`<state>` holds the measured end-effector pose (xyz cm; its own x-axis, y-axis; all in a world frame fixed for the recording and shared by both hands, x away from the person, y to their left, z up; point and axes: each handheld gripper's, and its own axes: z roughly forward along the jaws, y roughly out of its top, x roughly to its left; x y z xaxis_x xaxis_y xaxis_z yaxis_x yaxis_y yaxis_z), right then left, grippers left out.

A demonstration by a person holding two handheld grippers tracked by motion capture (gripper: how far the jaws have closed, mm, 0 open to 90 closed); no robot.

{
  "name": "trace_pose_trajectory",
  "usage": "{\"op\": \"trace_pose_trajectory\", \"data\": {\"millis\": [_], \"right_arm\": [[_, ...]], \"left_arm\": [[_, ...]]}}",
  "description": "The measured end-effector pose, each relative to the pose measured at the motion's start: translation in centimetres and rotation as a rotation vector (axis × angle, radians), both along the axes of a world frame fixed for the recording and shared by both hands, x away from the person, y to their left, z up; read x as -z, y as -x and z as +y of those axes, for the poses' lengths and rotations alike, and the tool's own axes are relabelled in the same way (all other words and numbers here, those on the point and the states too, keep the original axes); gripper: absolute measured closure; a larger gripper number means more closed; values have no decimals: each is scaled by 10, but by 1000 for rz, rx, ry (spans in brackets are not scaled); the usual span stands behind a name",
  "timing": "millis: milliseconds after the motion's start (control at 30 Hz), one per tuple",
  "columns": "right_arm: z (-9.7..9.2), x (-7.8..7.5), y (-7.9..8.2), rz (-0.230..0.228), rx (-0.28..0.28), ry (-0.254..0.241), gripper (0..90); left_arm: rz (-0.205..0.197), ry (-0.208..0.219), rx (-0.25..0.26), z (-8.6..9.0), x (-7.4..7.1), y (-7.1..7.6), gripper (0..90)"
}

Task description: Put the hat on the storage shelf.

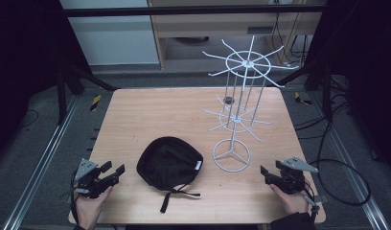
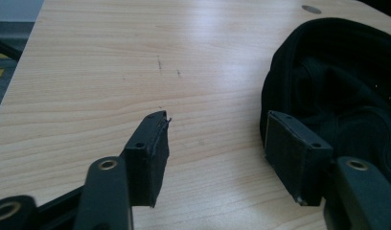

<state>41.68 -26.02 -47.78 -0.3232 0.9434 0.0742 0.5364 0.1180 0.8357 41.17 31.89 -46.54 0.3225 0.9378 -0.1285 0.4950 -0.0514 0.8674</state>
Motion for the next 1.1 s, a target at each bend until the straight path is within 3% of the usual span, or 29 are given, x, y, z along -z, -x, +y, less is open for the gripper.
{"op": "trace_pose_trajectory", "data": {"millis": [100, 133, 300, 567, 733, 933, 1100], "right_arm": [[6, -1, 4, 3, -30, -7, 364], [12, -4, 8, -3, -52, -15, 368], [31, -12, 14, -28, -111, -23, 383], [61, -24, 19, -44, -205, -56, 438], [86, -30, 17, -60, -275, -43, 445], [106, -34, 12, -63, -311, -36, 447], [128, -46, 2, -92, -344, -41, 462]], "left_arm": [[7, -6, 8, -3, -1, 1, 439], [26, -4, 3, -6, -2, 3, 455], [18, -3, 15, -9, -5, 4, 461], [42, -9, 17, -19, -10, 3, 351], [24, 0, 5, -23, -21, -2, 308], [-2, 24, 2, -22, -33, -5, 314], [-19, 52, 31, -27, -45, -9, 417]]}}
